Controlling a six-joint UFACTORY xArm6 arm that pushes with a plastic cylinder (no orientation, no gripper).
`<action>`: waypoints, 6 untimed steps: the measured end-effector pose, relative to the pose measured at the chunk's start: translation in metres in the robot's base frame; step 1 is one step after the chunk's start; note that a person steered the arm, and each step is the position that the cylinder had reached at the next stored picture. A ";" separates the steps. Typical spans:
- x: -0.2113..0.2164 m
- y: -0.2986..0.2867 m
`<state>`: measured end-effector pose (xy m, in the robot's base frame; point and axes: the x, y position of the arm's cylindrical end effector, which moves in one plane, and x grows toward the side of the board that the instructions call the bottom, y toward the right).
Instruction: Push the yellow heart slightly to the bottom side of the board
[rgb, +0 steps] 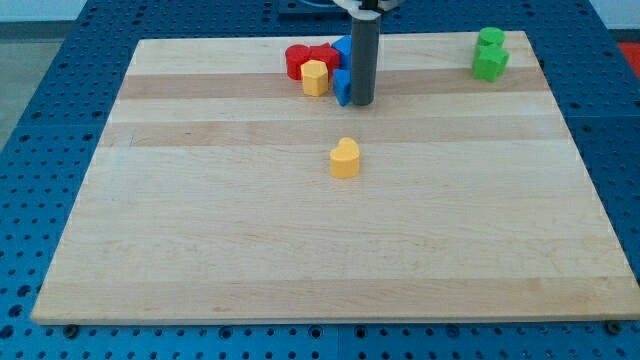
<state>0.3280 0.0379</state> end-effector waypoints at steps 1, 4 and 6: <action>0.000 0.000; 0.044 -0.013; 0.118 -0.025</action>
